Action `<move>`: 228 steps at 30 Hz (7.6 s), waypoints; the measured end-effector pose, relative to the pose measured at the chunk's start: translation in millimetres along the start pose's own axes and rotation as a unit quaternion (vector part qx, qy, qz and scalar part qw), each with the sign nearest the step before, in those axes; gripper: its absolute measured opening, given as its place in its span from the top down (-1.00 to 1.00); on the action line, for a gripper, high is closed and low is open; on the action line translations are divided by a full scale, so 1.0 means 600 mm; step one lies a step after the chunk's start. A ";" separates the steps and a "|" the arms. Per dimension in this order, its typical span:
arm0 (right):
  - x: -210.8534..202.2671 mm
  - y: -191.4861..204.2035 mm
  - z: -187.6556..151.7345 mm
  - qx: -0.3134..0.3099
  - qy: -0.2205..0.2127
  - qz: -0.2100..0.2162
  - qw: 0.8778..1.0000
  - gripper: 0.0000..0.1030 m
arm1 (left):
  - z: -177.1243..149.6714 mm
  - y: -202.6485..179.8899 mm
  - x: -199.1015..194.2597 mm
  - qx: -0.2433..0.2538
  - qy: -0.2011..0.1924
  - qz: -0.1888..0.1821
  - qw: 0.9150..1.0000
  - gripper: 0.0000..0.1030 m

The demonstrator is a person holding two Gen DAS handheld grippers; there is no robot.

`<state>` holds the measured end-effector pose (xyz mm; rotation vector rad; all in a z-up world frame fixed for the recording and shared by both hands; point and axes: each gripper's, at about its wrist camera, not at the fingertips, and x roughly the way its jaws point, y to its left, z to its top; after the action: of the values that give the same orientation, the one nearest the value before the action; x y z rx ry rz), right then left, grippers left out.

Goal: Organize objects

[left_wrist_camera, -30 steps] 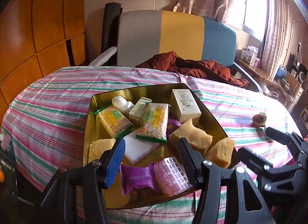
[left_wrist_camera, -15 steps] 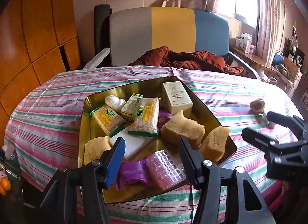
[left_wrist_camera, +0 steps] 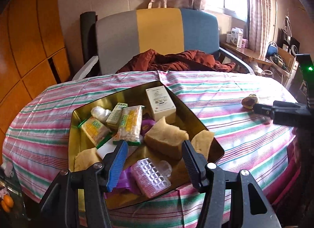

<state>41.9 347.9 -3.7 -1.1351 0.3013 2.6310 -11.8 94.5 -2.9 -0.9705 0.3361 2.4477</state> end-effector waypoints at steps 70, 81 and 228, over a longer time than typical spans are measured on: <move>0.144 -0.324 -0.001 0.138 0.157 -0.064 0.976 -0.27 | 0.185 -0.435 0.433 0.024 0.239 -0.314 0.919 0.07; 0.151 -0.308 0.001 0.091 0.154 -0.084 0.980 0.19 | 0.134 -0.352 0.335 0.026 0.190 -0.234 0.953 0.19; 0.001 0.274 -0.054 -0.128 -0.016 0.082 0.988 -0.99 | -0.048 0.128 -0.083 -0.169 -0.052 0.163 0.971 -0.38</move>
<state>11.8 183.4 -11.8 -1.1879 0.0514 2.8952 -3.8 0.9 14.8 -0.9795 0.0417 2.9116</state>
